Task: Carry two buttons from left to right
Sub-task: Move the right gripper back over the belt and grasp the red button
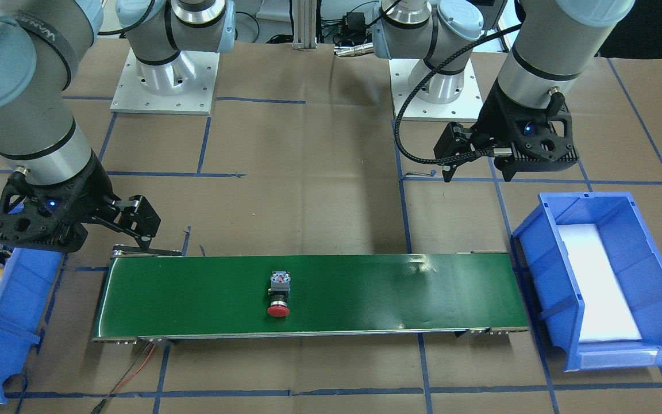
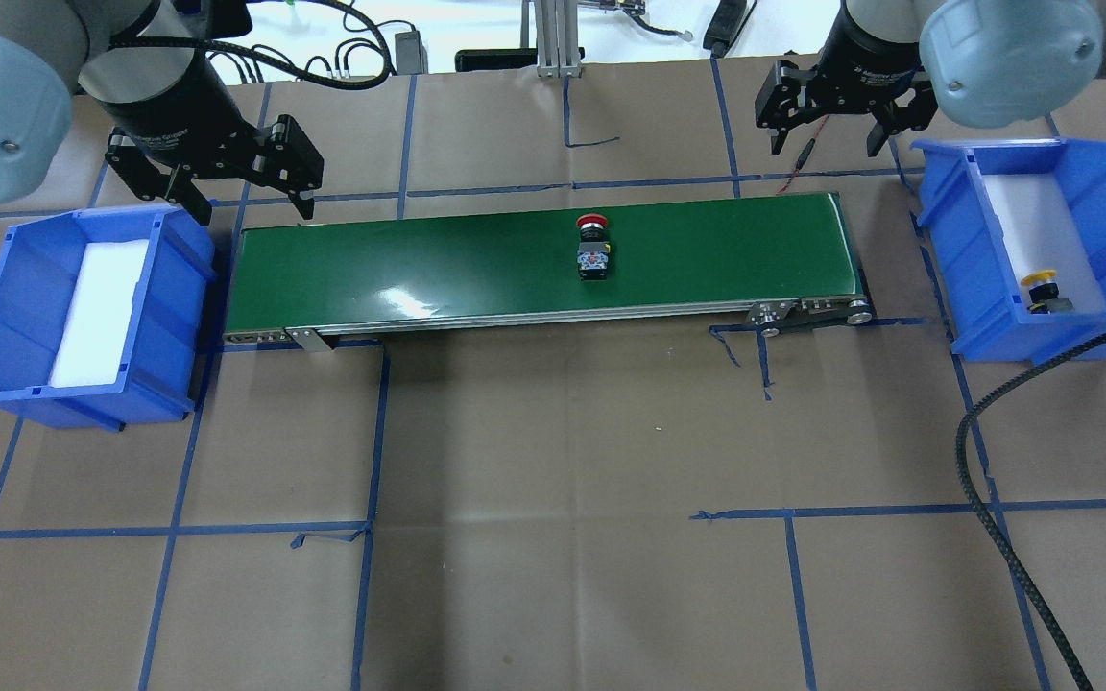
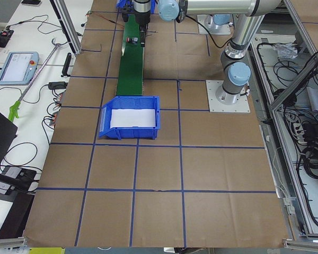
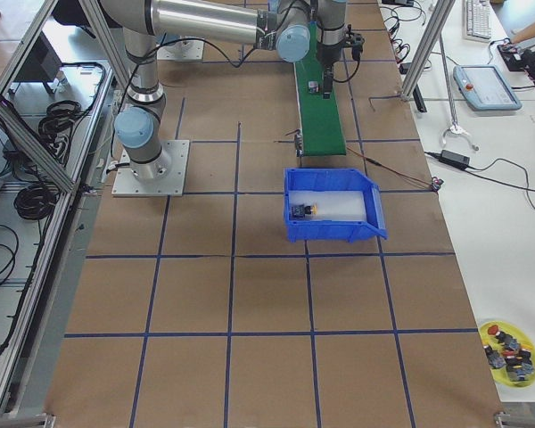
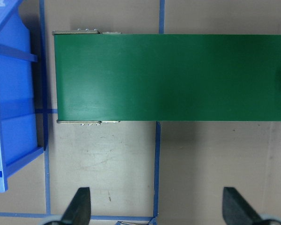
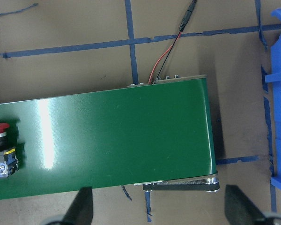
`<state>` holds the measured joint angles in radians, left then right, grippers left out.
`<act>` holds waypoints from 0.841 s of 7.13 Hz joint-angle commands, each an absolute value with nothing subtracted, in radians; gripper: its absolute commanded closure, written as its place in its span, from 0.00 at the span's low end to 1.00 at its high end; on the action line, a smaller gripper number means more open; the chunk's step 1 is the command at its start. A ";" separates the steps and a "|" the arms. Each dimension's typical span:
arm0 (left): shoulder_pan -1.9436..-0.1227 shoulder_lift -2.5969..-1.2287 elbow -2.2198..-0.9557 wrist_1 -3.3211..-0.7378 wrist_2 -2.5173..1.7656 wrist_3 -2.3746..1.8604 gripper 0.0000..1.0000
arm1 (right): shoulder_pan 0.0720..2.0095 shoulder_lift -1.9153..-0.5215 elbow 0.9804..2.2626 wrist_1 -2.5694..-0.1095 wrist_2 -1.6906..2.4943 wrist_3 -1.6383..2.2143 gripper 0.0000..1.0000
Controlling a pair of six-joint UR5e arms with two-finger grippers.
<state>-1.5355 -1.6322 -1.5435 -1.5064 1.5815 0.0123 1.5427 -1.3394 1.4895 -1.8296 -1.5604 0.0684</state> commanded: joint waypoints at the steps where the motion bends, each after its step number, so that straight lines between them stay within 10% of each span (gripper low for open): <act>1: -1.536 -1.632 -1.543 -1.506 1.582 0.012 0.00 | 1.543 -1.338 1.493 -1.833 -1.493 0.069 0.00; 6: -1.536 -1.632 -1.543 -1.506 1.582 0.012 0.00 | 1.545 -1.347 1.595 -1.977 -1.477 0.156 0.00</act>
